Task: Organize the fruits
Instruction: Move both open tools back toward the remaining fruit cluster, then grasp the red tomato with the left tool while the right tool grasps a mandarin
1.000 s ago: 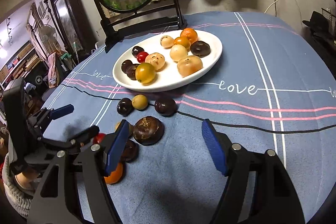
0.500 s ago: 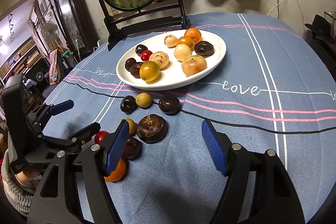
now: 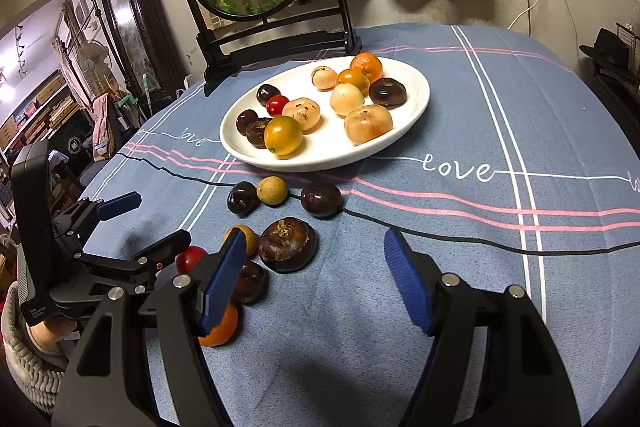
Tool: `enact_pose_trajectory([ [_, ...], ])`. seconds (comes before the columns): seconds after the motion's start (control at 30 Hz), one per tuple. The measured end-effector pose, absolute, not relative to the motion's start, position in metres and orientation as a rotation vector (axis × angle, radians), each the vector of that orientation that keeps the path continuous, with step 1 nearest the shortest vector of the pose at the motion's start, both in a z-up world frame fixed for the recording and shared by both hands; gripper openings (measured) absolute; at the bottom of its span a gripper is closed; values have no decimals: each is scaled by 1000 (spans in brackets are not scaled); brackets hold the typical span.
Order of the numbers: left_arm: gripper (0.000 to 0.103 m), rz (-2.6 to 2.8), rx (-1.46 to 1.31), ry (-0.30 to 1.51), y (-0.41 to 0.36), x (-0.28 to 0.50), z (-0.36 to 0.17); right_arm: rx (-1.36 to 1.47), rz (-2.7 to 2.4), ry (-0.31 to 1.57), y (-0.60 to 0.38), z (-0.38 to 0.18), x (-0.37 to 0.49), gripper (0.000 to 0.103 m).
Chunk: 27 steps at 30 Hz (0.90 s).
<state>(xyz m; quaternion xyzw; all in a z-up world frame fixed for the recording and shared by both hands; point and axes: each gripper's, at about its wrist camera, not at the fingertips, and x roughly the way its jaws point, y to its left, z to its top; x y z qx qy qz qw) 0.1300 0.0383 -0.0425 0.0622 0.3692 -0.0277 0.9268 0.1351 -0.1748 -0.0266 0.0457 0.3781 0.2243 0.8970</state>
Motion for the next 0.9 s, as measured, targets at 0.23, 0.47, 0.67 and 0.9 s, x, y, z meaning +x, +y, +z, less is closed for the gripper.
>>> enact_pose_trajectory([
  [0.23,101,-41,127,760,41,131,-43,80,540,819,-165,-33,120,72],
  [0.47,101,-32,113,766,46,131,-42,-27,660,862,-136,-45,93,72],
  [0.67,101,-14,74,751,57,132,-36,0,657,888,-134,-50,99,72],
  [0.9,101,-76,-36,812,76,133,-41,1,668,919,-124,-54,100,72],
])
